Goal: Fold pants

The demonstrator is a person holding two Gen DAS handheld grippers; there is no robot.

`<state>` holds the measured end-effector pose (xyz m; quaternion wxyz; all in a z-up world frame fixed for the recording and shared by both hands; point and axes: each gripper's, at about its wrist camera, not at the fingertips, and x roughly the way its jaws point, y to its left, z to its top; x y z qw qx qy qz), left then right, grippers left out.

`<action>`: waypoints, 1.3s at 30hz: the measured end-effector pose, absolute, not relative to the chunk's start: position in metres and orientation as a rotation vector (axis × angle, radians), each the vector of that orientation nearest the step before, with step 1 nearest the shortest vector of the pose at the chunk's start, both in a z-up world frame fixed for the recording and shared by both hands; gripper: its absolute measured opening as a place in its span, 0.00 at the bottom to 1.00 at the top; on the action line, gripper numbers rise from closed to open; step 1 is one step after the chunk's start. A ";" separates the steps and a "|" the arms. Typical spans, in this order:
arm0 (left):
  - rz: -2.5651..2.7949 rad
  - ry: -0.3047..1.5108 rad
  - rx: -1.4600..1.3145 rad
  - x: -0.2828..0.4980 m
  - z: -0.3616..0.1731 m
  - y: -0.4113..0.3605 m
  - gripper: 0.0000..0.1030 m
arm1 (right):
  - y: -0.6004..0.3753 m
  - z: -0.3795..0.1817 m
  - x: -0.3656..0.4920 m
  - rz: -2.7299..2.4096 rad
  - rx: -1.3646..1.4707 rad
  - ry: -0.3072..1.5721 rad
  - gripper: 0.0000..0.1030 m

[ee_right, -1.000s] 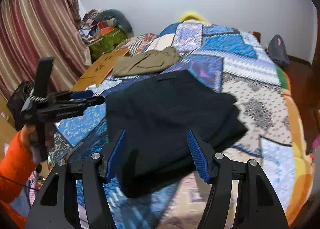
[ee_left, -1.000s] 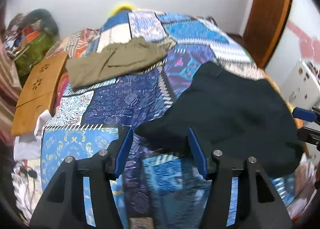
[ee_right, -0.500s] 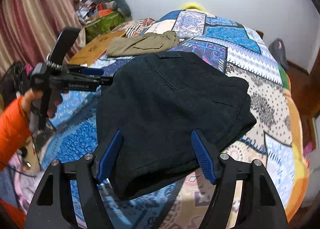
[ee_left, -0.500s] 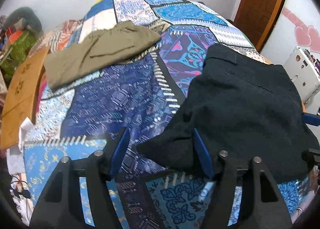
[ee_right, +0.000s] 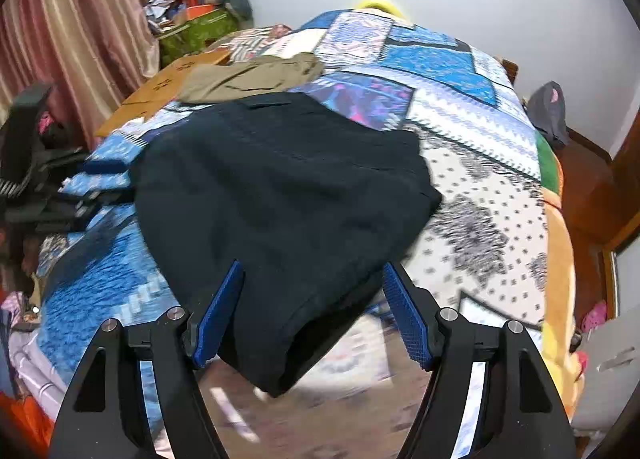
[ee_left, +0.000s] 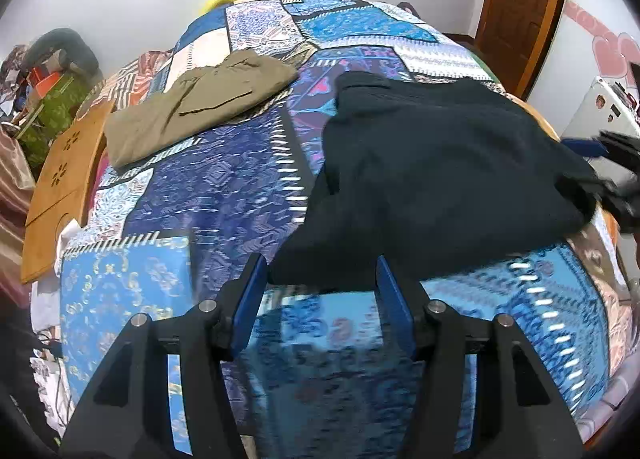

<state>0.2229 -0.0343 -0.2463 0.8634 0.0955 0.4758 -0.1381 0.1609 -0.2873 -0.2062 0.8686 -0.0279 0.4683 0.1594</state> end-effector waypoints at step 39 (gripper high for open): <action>-0.486 1.196 0.080 0.358 -0.267 -0.099 0.82 | -0.369 -0.253 0.253 0.331 0.338 1.190 0.80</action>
